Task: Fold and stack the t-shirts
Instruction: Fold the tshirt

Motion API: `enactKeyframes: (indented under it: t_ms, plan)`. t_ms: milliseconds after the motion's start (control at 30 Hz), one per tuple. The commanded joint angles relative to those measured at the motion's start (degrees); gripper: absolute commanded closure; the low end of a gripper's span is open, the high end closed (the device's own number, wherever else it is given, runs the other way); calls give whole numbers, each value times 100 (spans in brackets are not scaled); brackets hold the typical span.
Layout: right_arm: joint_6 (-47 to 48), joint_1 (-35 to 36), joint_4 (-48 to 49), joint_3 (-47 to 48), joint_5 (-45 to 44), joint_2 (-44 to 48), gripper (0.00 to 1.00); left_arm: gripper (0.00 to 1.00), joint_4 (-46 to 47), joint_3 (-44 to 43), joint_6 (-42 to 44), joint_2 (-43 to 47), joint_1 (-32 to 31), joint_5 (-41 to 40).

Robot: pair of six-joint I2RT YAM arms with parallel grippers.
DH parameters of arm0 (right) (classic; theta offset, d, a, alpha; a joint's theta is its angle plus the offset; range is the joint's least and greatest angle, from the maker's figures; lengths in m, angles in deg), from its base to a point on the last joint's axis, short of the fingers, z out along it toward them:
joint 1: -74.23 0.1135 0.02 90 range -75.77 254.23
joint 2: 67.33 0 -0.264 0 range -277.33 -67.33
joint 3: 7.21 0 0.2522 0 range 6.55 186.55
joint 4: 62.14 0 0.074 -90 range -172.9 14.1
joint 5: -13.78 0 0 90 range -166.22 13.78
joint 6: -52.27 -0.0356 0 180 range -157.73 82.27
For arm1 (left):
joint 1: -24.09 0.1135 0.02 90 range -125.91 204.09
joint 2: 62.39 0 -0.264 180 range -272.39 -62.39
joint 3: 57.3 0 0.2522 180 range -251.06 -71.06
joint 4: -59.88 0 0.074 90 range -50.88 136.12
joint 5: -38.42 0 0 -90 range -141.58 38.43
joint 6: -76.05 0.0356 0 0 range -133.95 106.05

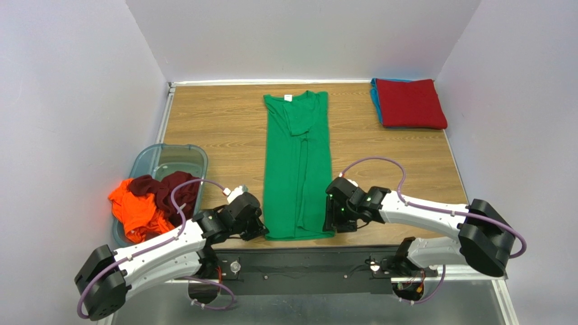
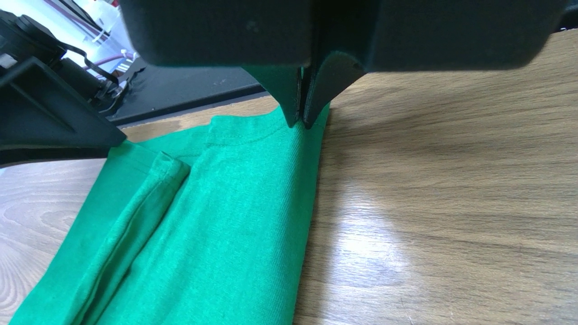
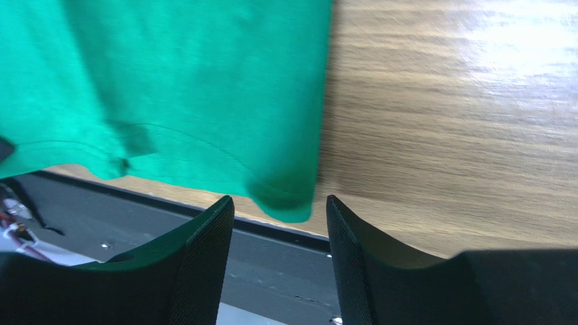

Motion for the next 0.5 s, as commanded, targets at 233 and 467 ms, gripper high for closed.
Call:
enactKeyframes:
  t_ms: [233, 467]
  plan:
    - [-209, 61, -77, -254, -374, -342, 56, 100, -84, 66, -50, 117, -7, 134]
    - [-7, 61, 257, -211, 4, -299, 90, 100, -111, -31, 29, 214, -7, 90]
